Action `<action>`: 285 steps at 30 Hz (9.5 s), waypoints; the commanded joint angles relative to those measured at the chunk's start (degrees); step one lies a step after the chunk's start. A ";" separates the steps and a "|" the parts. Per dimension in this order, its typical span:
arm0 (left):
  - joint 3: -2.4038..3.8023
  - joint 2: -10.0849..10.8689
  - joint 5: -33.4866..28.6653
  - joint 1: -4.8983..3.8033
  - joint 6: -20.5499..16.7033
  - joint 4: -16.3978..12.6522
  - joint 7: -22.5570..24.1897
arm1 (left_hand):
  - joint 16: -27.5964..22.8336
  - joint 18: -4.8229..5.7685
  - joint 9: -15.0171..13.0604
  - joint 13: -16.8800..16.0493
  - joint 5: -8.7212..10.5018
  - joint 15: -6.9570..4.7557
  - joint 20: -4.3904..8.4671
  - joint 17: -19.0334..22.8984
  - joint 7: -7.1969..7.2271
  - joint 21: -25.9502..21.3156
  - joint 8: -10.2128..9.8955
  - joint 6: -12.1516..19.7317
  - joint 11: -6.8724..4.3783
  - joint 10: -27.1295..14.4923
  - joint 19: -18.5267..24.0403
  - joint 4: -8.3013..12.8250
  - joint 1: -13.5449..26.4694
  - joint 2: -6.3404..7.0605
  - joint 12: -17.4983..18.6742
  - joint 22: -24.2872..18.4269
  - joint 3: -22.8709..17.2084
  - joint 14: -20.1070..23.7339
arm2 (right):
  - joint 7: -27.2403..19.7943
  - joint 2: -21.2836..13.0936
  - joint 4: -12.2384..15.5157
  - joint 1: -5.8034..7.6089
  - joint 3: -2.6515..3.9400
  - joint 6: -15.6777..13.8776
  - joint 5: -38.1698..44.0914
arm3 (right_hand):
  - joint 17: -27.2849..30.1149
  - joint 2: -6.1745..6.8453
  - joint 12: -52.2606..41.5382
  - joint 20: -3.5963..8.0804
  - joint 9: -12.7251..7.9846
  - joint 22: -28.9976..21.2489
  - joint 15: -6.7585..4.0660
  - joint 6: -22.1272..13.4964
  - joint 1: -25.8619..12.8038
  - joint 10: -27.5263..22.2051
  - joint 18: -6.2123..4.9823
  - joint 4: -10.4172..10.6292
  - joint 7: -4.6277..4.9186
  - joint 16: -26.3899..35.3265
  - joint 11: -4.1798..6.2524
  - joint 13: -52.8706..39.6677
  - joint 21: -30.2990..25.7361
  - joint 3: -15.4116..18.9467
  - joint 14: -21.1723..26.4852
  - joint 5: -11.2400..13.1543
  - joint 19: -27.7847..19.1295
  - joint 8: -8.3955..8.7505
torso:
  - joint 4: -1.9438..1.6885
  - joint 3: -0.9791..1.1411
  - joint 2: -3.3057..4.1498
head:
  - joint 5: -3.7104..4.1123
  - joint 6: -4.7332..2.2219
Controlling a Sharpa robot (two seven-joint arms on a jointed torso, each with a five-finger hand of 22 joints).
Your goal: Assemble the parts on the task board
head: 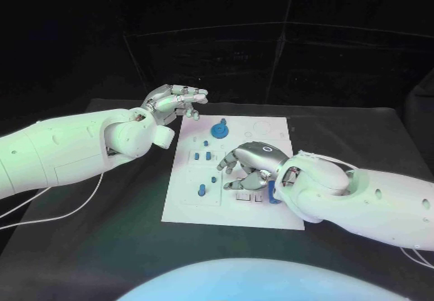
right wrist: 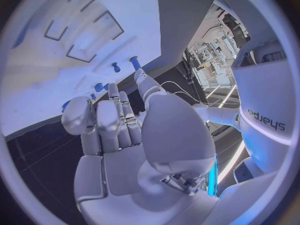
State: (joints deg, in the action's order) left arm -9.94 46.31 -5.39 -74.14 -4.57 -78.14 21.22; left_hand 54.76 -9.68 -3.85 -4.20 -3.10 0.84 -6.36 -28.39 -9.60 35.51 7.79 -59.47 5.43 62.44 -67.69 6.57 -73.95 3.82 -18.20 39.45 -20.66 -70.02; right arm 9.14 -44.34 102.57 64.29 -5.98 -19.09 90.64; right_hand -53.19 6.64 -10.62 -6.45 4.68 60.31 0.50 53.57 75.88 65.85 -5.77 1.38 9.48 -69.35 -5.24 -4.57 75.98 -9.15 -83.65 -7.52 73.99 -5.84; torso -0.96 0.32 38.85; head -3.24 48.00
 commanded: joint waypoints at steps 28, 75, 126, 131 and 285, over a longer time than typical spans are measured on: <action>-0.83 1.24 -0.07 -0.01 0.89 -1.64 0.83 | -0.14 -0.77 -0.05 0.05 0.22 -0.09 -0.17 0.17 0.02 -0.49 0.10 0.19 0.03 -0.37 0.34 0.15 0.11 -0.41 -0.52 -0.18 0.49 0.36 | 23.89 -15.03 6.18 -0.96 -0.15 1.06 -7.75 | -13.18 -1.78 -44.73 3.38 3.36 12.07 -3.80 3.24 -5.15 11.76 2.04 14.81 -4.03 -8.88 4.51 -48.51 6.55 17.37 -2.71 -8.62 6.27 -11.67 | 1.06 -0.14 -0.30 | 4.29 -1.36; -0.94 1.53 -0.07 0.04 1.67 -1.64 0.40 | -0.11 -0.78 -0.08 0.06 0.23 -0.10 -0.17 0.24 0.09 -0.59 0.22 0.05 0.00 -0.43 0.33 0.08 0.20 -0.45 -0.59 -0.26 0.71 0.41 | 23.52 -12.43 8.92 -5.07 0.01 -5.98 -10.48 | -23.00 -8.03 -57.39 3.95 6.20 17.67 -4.58 5.96 -0.27 15.93 3.11 14.28 -5.45 -14.13 5.67 -64.82 9.17 18.60 -3.95 -15.61 9.02 -16.26 | 0.99 -0.25 -0.35 | 3.74 -1.07; -0.97 1.59 -0.06 -0.03 2.01 -2.35 -0.02 | -0.09 -0.78 -0.08 0.08 0.23 -0.11 -0.17 0.29 0.09 -0.66 0.26 0.05 0.00 -0.51 0.31 0.06 0.23 -0.47 -0.62 -0.31 0.86 0.44 | 28.55 -1.76 2.83 -4.94 0.18 -5.54 -9.09 | -18.57 1.13 -46.85 4.18 9.06 15.72 -4.62 4.96 -16.08 12.68 2.68 15.65 -5.40 -11.15 5.56 -58.78 8.13 20.78 -2.90 4.69 7.72 -15.83 | 1.16 -0.27 -0.29 | 2.51 -0.91; -0.97 1.55 -0.06 -0.03 2.11 -2.32 -0.08 | -0.09 -0.78 -0.08 0.08 0.23 -0.11 -0.17 0.29 0.09 -0.66 0.26 0.05 0.00 -0.51 0.31 0.06 0.23 -0.47 -0.62 -0.31 0.86 0.44 | 28.00 -2.06 3.19 -4.94 0.18 -6.29 -8.71 | -18.29 1.54 -45.88 4.13 9.29 15.46 -4.59 4.78 -16.45 12.49 2.62 15.59 -5.36 -10.88 5.53 -58.18 7.97 19.80 -2.89 4.67 7.59 -15.84 | 1.15 -0.24 -0.31 | 2.59 -0.93; -1.26 1.95 0.10 0.06 2.97 -2.57 0.30 | 0.03 -0.78 -0.09 0.10 0.22 -0.12 -0.16 0.50 0.17 -0.94 0.43 -0.01 -0.04 -0.66 0.23 0.07 0.12 -0.74 -0.84 -0.54 1.35 0.56 | 23.23 -8.03 5.23 -6.09 0.09 -8.92 -26.78 | -26.38 -2.34 -60.86 4.02 12.32 20.41 -4.46 7.14 -2.82 18.28 3.64 8.69 -4.93 -15.03 5.40 -73.19 9.70 0.79 -4.44 -21.22 10.82 -7.69 | 1.84 -0.41 -0.44 | 3.52 -1.23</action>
State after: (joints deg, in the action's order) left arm -11.24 48.31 -5.33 -74.00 -2.33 -80.56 21.00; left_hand 54.76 -9.69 -3.85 -4.19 -3.10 0.63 -6.36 -27.94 -9.60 34.84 8.01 -59.47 5.43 62.03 -67.70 6.64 -73.73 3.60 -18.86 39.00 -19.78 -69.82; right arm 32.43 -52.48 107.84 58.13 -5.91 -28.35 64.59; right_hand -74.91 4.38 -71.78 -2.35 16.99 74.90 -4.33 60.51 73.72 84.03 -3.09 9.72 4.21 -84.20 0.40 -74.94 85.37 -8.30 -84.15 -28.50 83.55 -13.77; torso 0.77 -0.13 38.40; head 0.44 46.73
